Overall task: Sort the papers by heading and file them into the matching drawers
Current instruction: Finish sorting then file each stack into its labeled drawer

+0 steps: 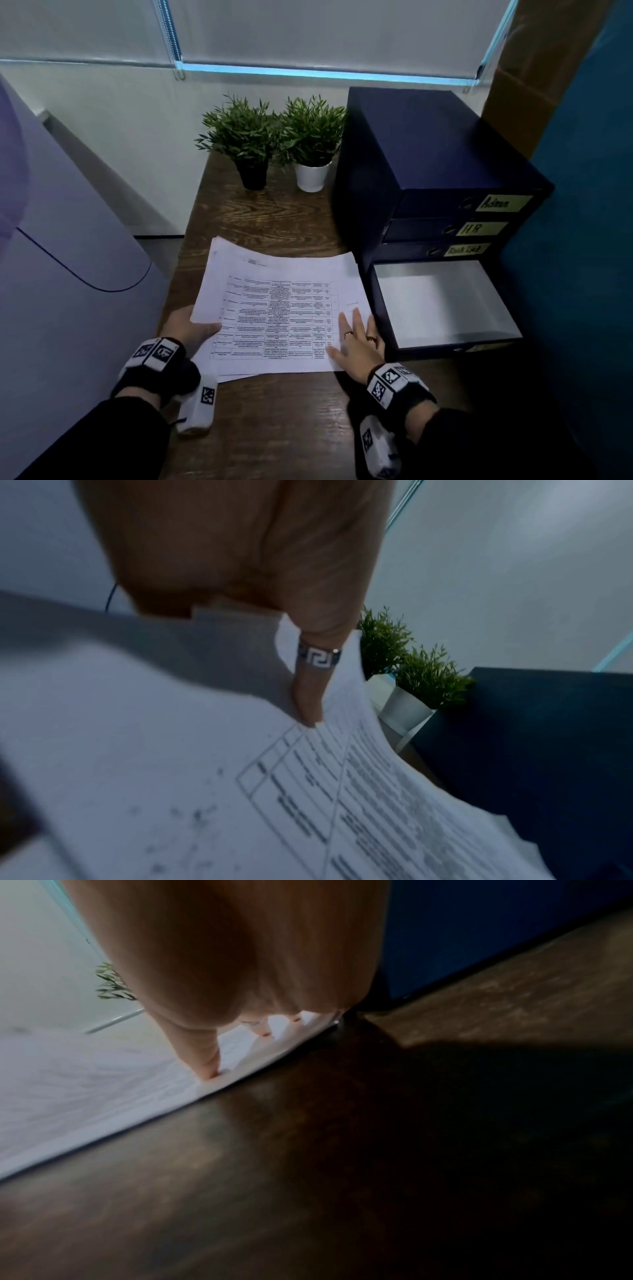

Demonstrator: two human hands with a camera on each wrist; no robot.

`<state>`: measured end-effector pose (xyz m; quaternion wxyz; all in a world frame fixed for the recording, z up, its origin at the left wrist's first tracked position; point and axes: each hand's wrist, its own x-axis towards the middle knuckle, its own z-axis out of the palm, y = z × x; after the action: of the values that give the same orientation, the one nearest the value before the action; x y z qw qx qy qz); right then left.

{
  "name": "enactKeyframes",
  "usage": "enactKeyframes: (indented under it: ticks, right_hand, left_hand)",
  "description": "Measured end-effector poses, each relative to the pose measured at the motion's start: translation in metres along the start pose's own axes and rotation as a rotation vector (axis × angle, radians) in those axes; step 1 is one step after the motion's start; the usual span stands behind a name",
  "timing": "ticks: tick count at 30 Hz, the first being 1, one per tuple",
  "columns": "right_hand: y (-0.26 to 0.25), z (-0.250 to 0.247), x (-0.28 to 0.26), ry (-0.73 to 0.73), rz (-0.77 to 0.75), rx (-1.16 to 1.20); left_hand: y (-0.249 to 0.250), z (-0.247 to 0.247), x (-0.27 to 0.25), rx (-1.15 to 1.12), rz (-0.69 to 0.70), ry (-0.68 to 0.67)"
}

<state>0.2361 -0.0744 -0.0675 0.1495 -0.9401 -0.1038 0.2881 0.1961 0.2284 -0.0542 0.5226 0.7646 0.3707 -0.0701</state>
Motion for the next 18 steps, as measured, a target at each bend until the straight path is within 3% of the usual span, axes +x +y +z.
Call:
enactKeyframes:
  ticks: [2,5,10,18]
  right_hand:
    - [0.003,0.004,-0.006,0.032,-0.032,-0.024]
    - [0.003,0.005,-0.023,0.100,-0.124,0.078]
    - [-0.009,-0.031,-0.071,0.469,-0.227,0.432]
    - [0.032,-0.090,-0.123,0.328,-0.240,1.148]
  left_hand:
    - [0.003,-0.004,-0.015,-0.084,0.056,-0.045]
    - [0.006,-0.016,-0.050,-0.188,0.138,-0.006]
    - [-0.010,-0.039,-0.110,-0.301,0.223,0.037]
    - [-0.013,-0.039,-0.177,-0.413,0.296,-0.038]
